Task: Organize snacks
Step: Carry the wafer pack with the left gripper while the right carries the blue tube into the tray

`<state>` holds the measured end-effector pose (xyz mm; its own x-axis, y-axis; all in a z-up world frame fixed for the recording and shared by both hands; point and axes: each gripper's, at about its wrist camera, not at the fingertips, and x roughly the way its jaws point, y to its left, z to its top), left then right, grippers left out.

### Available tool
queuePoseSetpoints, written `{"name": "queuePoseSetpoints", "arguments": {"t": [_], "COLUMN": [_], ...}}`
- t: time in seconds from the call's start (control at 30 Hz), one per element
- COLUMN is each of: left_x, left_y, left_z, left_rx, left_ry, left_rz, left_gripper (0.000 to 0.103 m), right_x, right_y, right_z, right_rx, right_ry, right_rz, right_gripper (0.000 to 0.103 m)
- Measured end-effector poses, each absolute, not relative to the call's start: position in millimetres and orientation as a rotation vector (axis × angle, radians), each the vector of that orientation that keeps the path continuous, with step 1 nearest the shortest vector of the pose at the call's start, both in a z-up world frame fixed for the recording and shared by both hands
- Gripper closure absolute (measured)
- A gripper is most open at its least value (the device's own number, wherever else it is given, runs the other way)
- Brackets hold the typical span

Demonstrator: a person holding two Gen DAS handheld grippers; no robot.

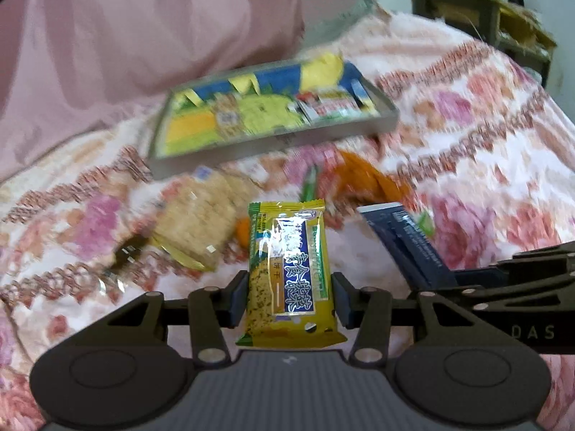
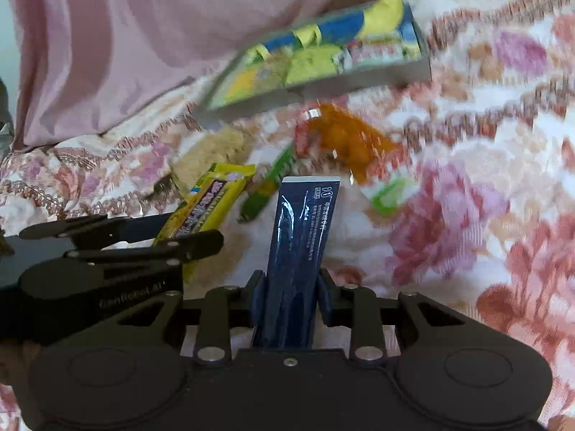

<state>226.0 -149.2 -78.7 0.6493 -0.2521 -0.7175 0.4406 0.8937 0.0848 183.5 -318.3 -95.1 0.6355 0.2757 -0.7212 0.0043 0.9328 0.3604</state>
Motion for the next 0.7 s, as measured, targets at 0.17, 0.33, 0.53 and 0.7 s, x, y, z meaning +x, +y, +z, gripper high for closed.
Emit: {"name": "queuePoseSetpoints", "arguments": {"t": [0.17,0.33,0.53,0.7], "left_x": [229,243,272,308], "left_y": [-149,-156,-167,-178], "left_z": [-61,-50,-36,-26], "left_rx": [0.241,0.198,0.139,0.111], "left_ry": [0.683,0.631,0.563,0.518], "left_rz": [-0.363,-0.348,-0.318,-0.282], "left_gripper": [0.050,0.050,0.050,0.050], "right_x": [181,184,207,243], "right_y": [-320,-329,-341,-346], "right_z": [-81,-70,-57,-51], "right_rx": [0.316,0.280,0.307,0.269], "right_ry": [0.752,0.629,0.478,0.385], "right_rz": [0.112,0.054,0.005,-0.011], "right_gripper": [0.071,0.071,0.071,0.071]}}
